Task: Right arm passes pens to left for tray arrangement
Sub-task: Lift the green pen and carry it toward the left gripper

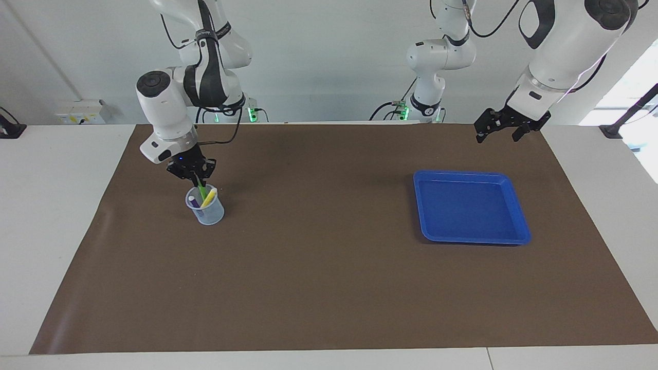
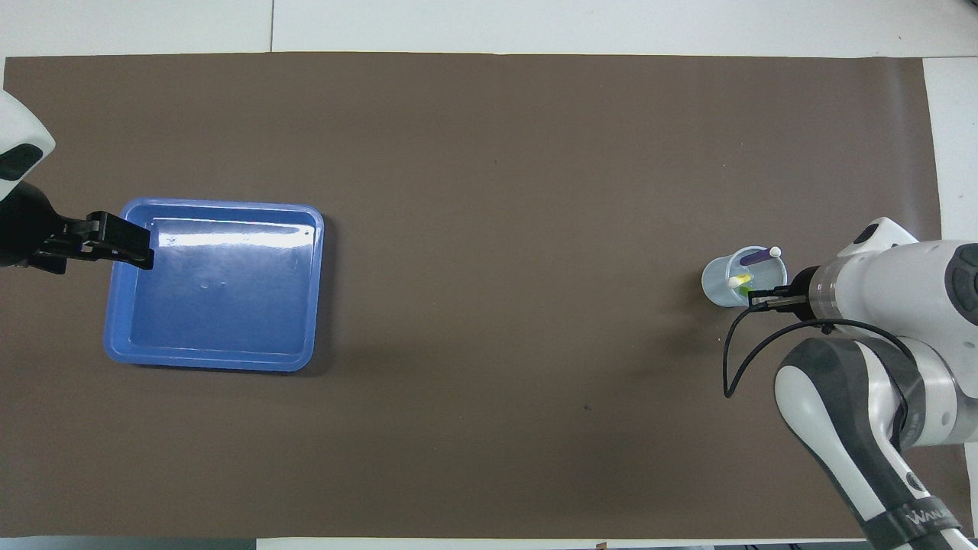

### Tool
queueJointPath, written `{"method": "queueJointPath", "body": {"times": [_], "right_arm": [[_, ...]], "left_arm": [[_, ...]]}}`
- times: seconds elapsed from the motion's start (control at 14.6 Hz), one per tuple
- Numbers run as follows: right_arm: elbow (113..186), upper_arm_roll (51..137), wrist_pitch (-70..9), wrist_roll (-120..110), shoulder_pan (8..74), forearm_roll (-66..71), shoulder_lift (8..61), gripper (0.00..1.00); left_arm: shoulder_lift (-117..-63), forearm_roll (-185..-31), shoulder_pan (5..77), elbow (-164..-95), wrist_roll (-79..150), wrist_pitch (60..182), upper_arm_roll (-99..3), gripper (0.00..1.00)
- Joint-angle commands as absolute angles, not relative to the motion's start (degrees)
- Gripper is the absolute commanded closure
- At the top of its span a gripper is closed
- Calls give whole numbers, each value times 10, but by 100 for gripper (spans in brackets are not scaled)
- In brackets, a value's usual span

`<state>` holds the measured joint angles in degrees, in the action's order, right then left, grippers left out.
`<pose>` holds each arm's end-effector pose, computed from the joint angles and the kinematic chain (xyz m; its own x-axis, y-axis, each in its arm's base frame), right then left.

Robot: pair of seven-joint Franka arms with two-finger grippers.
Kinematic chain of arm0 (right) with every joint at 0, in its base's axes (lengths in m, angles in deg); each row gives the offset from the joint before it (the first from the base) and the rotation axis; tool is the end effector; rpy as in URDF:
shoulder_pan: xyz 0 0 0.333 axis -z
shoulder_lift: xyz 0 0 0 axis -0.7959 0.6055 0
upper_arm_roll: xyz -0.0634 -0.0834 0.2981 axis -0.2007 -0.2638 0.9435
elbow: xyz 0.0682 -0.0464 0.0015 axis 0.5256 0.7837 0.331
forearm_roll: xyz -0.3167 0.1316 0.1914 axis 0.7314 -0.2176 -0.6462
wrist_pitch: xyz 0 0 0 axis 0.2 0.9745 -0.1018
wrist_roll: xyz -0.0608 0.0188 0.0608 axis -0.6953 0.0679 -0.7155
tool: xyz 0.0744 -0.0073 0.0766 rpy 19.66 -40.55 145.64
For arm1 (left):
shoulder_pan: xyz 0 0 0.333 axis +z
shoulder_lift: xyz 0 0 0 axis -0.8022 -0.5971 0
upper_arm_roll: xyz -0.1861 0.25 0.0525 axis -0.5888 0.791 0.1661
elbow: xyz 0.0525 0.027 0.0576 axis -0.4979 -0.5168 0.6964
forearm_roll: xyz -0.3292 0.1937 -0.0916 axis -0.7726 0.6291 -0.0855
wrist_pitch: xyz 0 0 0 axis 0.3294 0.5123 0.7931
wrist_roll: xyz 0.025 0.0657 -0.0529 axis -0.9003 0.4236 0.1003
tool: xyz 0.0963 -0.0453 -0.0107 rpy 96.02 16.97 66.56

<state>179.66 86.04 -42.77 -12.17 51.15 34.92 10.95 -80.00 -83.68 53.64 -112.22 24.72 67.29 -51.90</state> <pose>0.4903 0.0064 0.4000 0.9968 0.0478 0.0636 0.0465 -0.9987 0.0209 0.5372 -0.0647 0.6052 0.9924 -0.0358 -0.1178 -0.0357 -0.9994 0.0031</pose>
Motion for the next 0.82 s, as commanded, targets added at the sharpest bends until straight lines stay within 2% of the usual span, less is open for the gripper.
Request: {"method": "queueJointPath", "body": {"times": [0.0, 0.34, 0.55, 0.75], "right_arm": [[1771, 863, -388, -104, 519, 343, 93, 100], [1684, 863, -239, -105, 519, 316, 72, 100], [1635, 863, -175, -105, 519, 312, 70, 100], [1606, 862, -142, -104, 519, 231, 71, 100]], "left_arm": [[-790, -827, 534, -1130, 247, 676, -516, 0], [-790, -827, 535, -1130, 247, 676, -515, 0], [-790, -828, 535, -1130, 247, 675, -516, 0], [-790, -828, 535, -1130, 248, 677, -515, 0]]}}
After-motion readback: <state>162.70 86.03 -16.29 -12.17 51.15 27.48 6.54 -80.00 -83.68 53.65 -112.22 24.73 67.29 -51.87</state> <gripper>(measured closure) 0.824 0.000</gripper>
